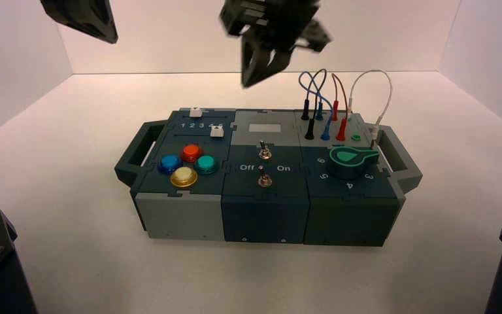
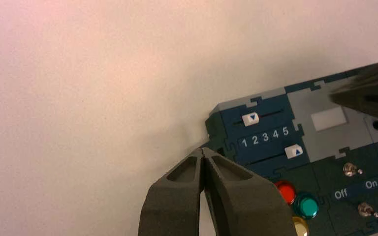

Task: Move the top slider to position 1.

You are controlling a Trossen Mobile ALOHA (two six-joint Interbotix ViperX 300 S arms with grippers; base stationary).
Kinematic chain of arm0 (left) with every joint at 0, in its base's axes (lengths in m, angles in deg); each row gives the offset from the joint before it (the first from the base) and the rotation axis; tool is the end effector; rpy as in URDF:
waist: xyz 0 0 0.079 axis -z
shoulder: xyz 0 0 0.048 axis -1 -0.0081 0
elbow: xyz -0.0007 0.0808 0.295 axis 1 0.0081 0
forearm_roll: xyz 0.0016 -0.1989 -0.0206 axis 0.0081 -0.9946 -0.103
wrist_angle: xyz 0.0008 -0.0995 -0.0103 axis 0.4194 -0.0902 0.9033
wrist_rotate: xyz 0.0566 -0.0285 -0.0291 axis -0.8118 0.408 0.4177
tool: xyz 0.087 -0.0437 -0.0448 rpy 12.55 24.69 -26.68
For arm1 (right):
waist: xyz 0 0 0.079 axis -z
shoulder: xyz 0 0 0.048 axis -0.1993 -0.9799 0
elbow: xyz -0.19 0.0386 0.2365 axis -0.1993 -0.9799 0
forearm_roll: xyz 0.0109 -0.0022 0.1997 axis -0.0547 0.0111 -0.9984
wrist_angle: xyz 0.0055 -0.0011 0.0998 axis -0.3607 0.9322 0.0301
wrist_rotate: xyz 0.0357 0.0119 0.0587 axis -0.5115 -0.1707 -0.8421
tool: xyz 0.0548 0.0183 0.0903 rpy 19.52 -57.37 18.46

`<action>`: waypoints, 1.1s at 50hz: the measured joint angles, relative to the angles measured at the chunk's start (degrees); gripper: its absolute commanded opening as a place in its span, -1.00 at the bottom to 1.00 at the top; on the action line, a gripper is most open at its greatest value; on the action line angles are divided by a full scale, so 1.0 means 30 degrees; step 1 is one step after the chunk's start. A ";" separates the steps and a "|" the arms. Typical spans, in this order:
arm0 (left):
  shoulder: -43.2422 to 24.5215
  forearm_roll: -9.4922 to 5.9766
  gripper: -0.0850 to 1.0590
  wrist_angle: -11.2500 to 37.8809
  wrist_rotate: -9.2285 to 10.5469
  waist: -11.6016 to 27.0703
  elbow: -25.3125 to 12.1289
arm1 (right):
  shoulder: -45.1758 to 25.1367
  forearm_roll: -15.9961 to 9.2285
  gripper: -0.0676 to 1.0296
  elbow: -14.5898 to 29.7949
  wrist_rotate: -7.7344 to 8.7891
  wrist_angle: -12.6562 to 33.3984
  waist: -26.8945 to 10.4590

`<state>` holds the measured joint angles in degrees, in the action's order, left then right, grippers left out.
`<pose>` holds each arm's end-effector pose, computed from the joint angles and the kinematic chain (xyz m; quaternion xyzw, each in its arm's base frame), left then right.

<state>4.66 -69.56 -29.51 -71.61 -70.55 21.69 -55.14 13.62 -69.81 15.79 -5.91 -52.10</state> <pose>0.2529 -0.0948 0.1505 0.0435 0.4710 -0.1501 0.8682 0.2916 0.2809 0.0827 -0.0187 0.5356 0.2715 0.7994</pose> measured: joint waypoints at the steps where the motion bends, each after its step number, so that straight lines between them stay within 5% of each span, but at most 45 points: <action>1: 0.0000 0.0029 -0.91 0.0029 0.0000 0.0029 0.0000 | -0.0264 0.0000 -0.92 0.0176 0.0000 -0.0029 -0.0029; 22: 0.0088 0.0029 -0.91 0.0586 -0.0059 0.0996 0.0117 | -0.3193 -0.0791 -0.92 0.2607 0.0029 0.0850 -0.0352; 55: 0.0410 0.0059 -0.91 0.0850 -0.0322 0.1201 0.0146 | -0.4600 -0.2256 -0.92 0.3662 0.0088 0.1172 -0.1055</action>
<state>5.89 -69.38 -26.96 -72.58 -66.95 22.13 -68.94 6.85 -58.82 16.06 -2.39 -55.27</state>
